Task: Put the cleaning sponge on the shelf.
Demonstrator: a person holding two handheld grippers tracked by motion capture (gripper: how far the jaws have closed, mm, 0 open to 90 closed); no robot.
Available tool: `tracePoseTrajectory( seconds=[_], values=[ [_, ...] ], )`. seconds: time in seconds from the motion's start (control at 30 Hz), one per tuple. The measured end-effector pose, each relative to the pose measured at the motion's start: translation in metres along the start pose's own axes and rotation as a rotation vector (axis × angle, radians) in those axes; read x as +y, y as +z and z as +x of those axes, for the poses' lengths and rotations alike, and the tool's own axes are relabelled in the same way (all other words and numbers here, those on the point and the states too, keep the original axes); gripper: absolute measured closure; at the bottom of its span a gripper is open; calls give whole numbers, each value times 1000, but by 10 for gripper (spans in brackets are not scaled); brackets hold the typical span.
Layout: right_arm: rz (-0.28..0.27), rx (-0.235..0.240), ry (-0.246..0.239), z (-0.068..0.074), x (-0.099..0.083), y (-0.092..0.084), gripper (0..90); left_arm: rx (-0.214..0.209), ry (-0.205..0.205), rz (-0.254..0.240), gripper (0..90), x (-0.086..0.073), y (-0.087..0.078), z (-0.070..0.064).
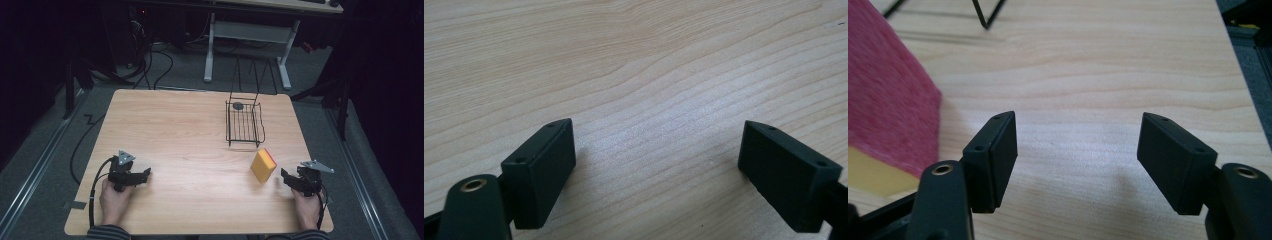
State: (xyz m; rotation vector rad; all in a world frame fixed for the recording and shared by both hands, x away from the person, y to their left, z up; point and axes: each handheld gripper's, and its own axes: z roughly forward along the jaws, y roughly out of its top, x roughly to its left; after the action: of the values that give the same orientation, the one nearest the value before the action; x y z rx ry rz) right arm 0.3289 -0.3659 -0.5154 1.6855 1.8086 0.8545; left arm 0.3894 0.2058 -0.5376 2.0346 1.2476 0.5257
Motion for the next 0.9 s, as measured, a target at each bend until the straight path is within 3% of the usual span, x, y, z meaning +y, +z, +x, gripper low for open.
tracePoseTrajectory(
  seconds=[0.43, 0.9],
  values=[
    [-105, 58, -10, 3, 10, -25, 335, 0, 1, 0, 158, 0, 0, 0],
    [-144, 82, -27, 5, 1, -50, 359, 0, 1, 0, 158, 0, 0, 0]
  ],
)
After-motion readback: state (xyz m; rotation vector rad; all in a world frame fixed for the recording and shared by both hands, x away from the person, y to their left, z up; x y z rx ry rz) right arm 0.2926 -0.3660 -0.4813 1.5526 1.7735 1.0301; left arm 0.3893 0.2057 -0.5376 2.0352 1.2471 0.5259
